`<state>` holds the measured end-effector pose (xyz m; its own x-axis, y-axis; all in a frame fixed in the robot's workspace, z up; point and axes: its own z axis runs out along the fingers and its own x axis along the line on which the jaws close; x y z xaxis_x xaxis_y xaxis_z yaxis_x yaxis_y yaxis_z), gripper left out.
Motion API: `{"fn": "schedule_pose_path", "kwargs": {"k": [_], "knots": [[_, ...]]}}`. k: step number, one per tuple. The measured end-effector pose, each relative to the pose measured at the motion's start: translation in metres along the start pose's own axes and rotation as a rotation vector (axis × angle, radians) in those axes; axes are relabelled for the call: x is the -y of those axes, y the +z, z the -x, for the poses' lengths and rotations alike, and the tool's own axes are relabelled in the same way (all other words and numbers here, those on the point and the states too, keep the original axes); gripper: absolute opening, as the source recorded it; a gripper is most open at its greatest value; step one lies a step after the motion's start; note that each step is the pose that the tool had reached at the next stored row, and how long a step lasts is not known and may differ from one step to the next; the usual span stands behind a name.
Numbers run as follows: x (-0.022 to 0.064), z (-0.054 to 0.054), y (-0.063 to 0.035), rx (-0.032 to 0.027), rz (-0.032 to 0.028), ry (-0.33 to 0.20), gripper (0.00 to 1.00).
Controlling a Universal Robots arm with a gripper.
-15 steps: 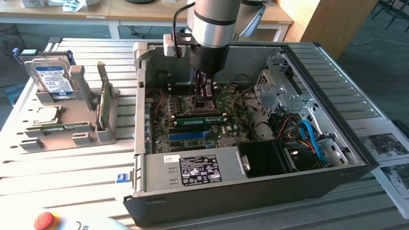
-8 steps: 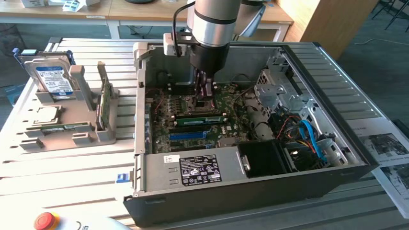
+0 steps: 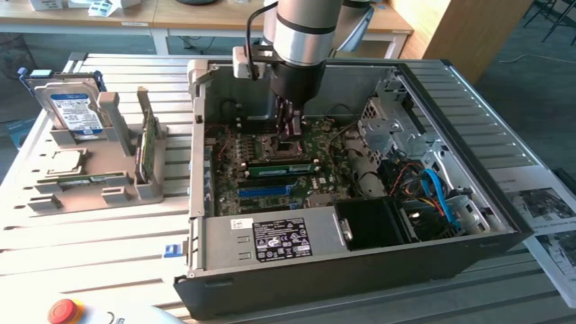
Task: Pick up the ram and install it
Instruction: 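Press down the ram until it locks into place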
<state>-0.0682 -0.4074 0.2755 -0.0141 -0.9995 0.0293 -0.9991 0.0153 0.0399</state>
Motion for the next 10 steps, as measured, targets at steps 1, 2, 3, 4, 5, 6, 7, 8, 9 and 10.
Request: {"fn": "schedule_pose_path", "kwargs": {"k": [1, 2, 3, 4, 5, 6, 7, 8, 9, 10], "knots": [[0.0007, 0.0, 0.0, 0.0, 0.0, 0.0, 0.1], [0.0013, 0.0, 0.0, 0.0001, 0.0, 0.0, 0.1], [0.0019, 0.0, -0.0001, 0.0001, 0.0, 0.0, 0.1], [0.0024, 0.0, -0.0001, 0.0, 0.0, 0.0, 0.1], [0.0029, 0.0, -0.0001, 0.0, 0.0, 0.0, 0.1], [0.0034, 0.0001, -0.0001, 0.0, 0.0, 0.0, 0.1], [0.0039, 0.0001, -0.0001, 0.0, 0.0, 0.0, 0.1], [0.0044, 0.0001, -0.0002, 0.0, 0.0, 0.0, 0.1], [0.0049, 0.0001, -0.0002, 0.0, 0.0001, 0.0, 0.1], [0.0053, 0.0001, -0.0002, 0.0001, 0.0, 0.0, 0.1]]}}
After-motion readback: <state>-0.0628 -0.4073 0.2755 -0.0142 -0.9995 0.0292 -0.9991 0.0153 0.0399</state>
